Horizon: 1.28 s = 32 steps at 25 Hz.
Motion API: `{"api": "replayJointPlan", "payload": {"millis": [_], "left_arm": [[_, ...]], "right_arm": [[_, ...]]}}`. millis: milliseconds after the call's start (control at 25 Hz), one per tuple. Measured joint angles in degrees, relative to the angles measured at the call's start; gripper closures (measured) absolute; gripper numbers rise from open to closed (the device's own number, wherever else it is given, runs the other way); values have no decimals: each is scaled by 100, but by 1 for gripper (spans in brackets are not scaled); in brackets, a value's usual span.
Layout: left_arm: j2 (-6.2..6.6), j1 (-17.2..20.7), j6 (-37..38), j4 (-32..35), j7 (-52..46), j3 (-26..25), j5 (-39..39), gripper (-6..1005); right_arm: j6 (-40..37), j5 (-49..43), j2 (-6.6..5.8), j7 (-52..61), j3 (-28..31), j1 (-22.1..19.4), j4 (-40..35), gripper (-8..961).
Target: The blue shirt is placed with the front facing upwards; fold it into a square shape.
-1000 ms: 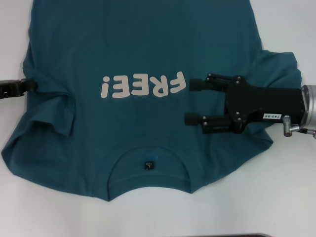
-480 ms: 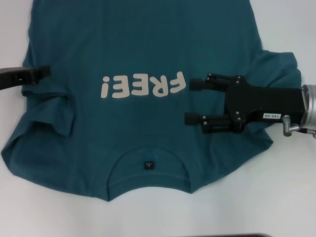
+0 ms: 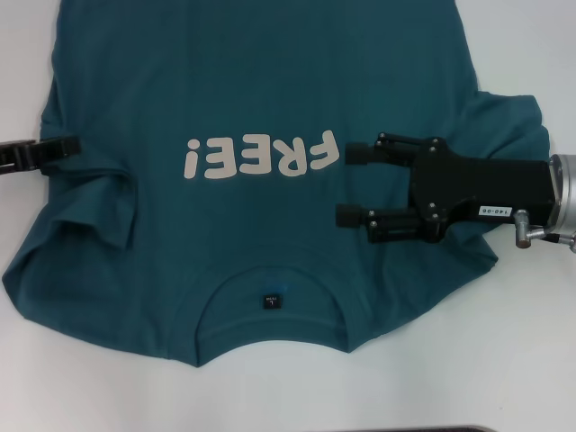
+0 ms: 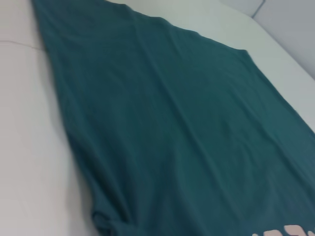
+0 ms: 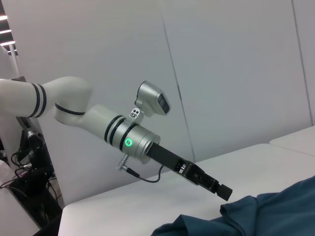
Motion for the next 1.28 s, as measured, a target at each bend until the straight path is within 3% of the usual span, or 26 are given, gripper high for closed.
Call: {"api": "replayJointPlan", "payload": {"millis": [320,720,1280], "left_arm": [[11,72,-360,-25,-24,41,150,483],[-26,77,-552,2,-33,54,305,297],[-51,36,-595,73,-33,111,393,335]], "right_arm": [[1,0,-9,0,10,0,0,56],[7,0,-9,0,16,-6,0,57],[20,0,-9,0,24,-9,0,57]]}}
